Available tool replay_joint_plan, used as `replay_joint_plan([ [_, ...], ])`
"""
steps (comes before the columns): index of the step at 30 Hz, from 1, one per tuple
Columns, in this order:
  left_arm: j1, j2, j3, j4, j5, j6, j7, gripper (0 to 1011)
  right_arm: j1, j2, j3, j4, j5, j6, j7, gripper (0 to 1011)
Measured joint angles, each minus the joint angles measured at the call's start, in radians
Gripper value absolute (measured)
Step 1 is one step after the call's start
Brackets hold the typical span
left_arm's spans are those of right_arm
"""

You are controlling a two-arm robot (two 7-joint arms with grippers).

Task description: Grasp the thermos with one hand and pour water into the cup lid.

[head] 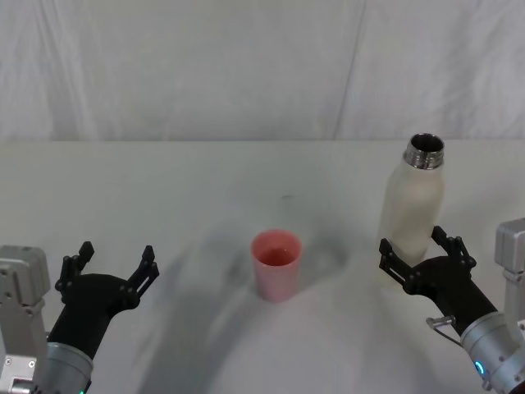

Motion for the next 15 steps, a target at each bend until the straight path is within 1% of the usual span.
replay_joint_plan([
  [15, 0.0, 0.0, 0.0, 0.0, 0.0, 0.0, 0.0, 1001, 0.039, -0.003, -0.005, 0.047, 0.01, -0.002, -0.001, 1000],
])
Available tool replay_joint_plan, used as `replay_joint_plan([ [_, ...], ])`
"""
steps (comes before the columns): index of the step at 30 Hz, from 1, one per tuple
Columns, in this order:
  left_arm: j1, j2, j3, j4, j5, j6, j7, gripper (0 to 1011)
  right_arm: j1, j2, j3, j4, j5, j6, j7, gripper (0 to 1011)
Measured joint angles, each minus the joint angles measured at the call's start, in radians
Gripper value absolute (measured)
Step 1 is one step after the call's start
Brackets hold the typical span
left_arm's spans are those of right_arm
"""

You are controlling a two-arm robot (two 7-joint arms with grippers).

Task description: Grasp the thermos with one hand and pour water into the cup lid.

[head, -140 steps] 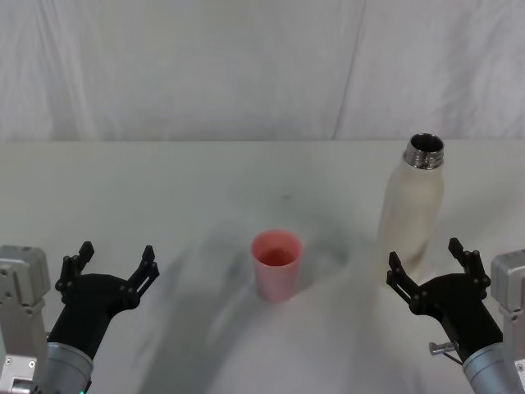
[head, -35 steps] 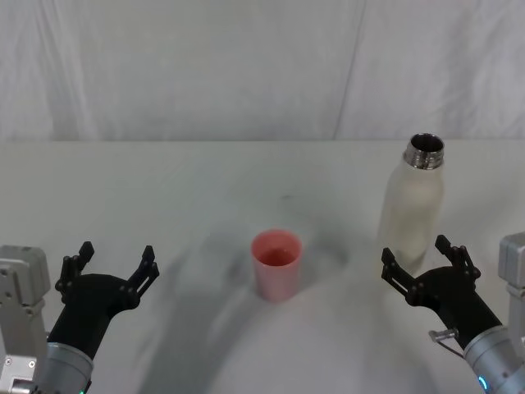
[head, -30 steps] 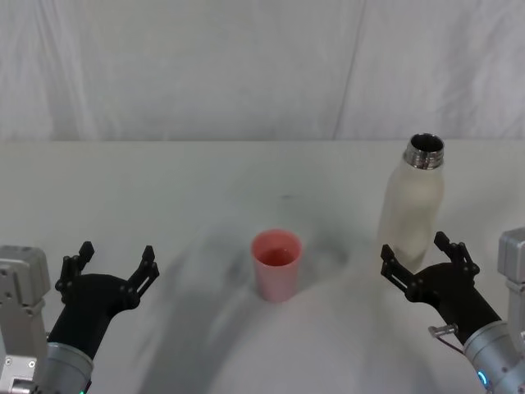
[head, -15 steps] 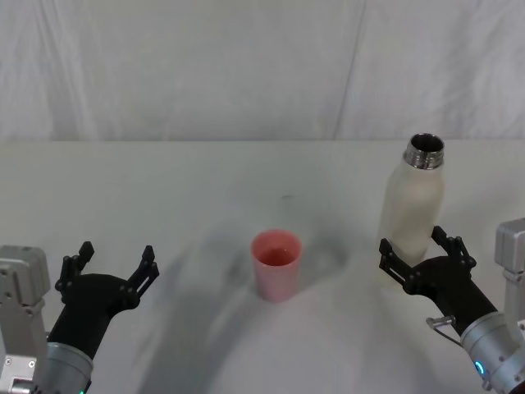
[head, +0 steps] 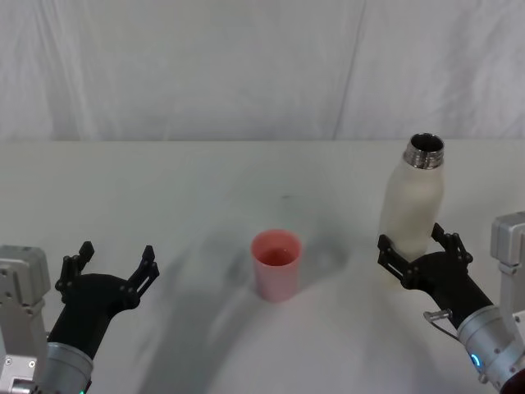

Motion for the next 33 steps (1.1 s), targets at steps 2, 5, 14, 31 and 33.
replay_joint_plan([
  [2, 0.0, 0.0, 0.0, 0.0, 0.0, 0.0, 0.0, 1001, 0.005, 0.0, -0.001, 0.006, 0.001, -0.001, 0.0, 1000],
  [5, 0.0, 0.0, 0.0, 0.0, 0.0, 0.0, 0.0, 1001, 0.012, -0.001, -0.002, 0.013, 0.001, -0.001, 0.0, 1000],
  [14, 0.0, 0.0, 0.0, 0.0, 0.0, 0.0, 0.0, 1001, 0.029, -0.001, -0.006, 0.031, 0.002, -0.004, 0.0, 1000],
  [31, 0.0, 0.0, 0.0, 0.0, 0.0, 0.0, 0.0, 1001, 0.055, -0.003, -0.009, 0.053, 0.001, -0.009, 0.001, 1000],
  [33, 0.0, 0.0, 0.0, 0.0, 0.0, 0.0, 0.0, 1001, 0.056, -0.002, -0.01, 0.053, 0.001, -0.009, 0.001, 1000],
])
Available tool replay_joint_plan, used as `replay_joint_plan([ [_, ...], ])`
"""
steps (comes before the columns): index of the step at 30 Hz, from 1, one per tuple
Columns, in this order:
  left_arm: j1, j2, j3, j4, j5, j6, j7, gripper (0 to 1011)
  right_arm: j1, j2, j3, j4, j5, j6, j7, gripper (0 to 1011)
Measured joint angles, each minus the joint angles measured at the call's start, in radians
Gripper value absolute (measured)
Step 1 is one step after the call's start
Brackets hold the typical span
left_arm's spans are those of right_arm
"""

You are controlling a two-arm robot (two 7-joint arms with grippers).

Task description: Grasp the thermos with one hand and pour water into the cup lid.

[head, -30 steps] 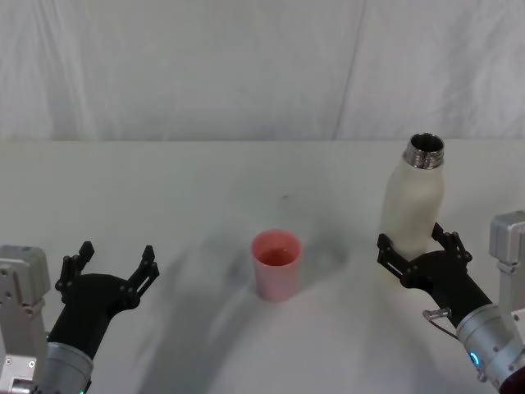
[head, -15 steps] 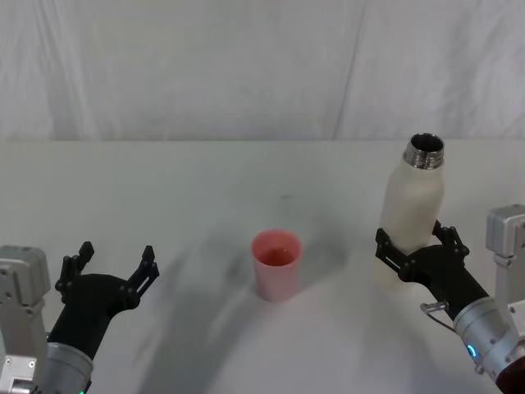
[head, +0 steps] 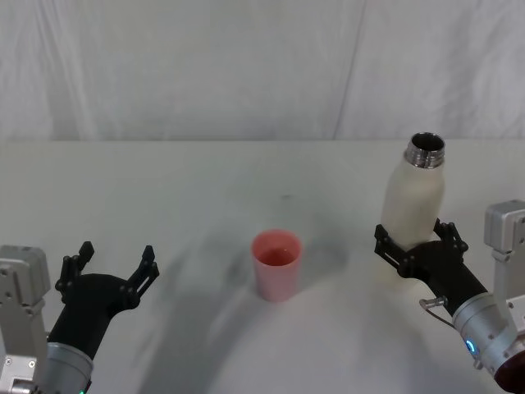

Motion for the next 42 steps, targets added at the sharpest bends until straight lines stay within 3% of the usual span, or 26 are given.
replay_joint_plan([
  [13, 0.0, 0.0, 0.0, 0.0, 0.0, 0.0, 0.0, 1001, 0.0, 0.0, 0.0, 0.0, -0.001, 0.0, 0.0, 997],
  [17, 0.0, 0.0, 0.0, 0.0, 0.0, 0.0, 0.0, 1001, 0.0, 0.0, 0.001, 0.0, -0.001, 0.0, 0.0, 949],
  [42, 0.0, 0.0, 0.0, 0.0, 0.0, 0.0, 0.0, 1001, -0.001, 0.0, 0.001, -0.001, -0.001, 0.001, 0.0, 950],
])
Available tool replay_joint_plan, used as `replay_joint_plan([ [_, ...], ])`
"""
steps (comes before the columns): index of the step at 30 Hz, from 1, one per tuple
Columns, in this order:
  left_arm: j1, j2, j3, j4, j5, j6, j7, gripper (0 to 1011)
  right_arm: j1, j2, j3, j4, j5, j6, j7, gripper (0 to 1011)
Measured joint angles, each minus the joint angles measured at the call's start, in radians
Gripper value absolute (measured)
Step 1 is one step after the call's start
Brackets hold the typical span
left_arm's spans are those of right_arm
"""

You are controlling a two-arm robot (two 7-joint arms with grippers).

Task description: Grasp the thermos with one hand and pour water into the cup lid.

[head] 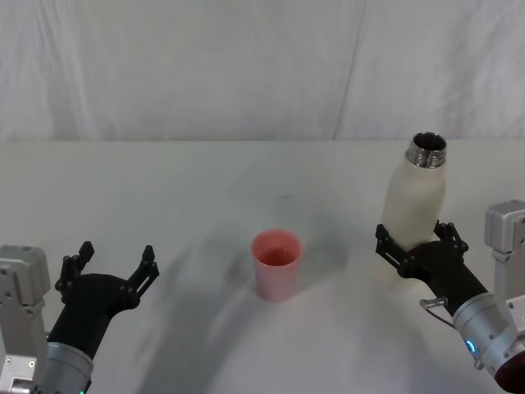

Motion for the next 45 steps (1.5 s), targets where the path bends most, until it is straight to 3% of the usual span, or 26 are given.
replay_joint_plan([
  [11, 0.0, 0.0, 0.0, 0.0, 0.0, 0.0, 0.0, 1001, 0.0, 0.0, 0.0, 0.0, 0.0, 0.0, 0.0, 950],
  [26, 0.0, 0.0, 0.0, 0.0, 0.0, 0.0, 0.0, 1001, 0.0, 0.028, -0.011, -0.053, -0.023, 0.009, 0.008, 950],
  [45, 0.0, 0.0, 0.0, 0.0, 0.0, 0.0, 0.0, 1001, 0.003, 0.073, -0.044, -0.097, -0.186, 0.016, -0.021, 950],
])
